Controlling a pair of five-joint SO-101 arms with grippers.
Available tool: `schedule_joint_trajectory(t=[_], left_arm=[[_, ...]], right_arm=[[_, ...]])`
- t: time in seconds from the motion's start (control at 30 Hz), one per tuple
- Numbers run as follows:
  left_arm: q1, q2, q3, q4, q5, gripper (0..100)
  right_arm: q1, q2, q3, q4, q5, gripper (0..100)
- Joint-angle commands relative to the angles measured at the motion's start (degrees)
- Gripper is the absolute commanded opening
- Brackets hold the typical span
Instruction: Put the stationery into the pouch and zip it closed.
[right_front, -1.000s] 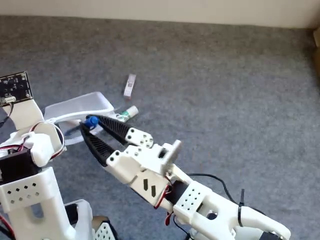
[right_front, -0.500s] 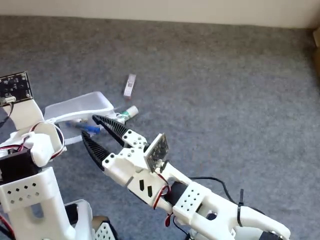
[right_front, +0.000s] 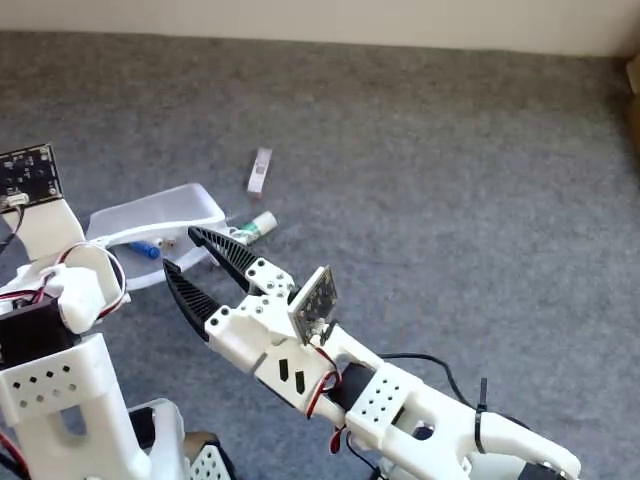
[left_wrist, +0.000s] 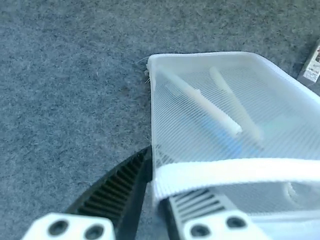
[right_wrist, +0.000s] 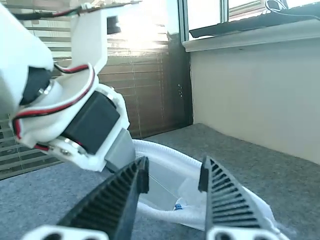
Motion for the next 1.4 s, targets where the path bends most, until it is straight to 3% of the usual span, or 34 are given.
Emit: schedule_joint_trajectory(t=[0.0, 0.2, 0.43, 0.7, 0.9, 1.07, 1.37], left_arm=[[-1.4, -1.1, -0.3, 0.0, -0.5, 0], [-4.4, -1.1, 0.3, -0.3, -0.4, 0], [-6.3, -1.1, 0.4, -1.1, -0.4, 0], [-7.3, -1.1, 0.4, -1.1, 1.2, 0], [-13.7, -1.1, 0.4, -2.6, 2.9, 0], [-13.8, -1.1, 0.4, -2.7, 3.0, 0], [-13.8, -1.0, 1.6, -3.8, 3.0, 0]], right_arm=[[-0.4, -0.7, -3.0, 0.2, -0.4, 15.6], [-0.3, -7.8, -2.9, 0.6, -0.4, 15.6], [-0.3, -21.4, -3.5, 19.6, -0.7, 15.6], [5.3, -26.6, -3.6, 26.2, -0.7, 15.6], [12.4, -26.1, -5.1, 26.4, -0.9, 15.6], [14.6, -24.0, -6.5, 26.5, -8.7, 15.6], [14.7, -1.5, -18.6, 31.3, -9.3, 15.6]])
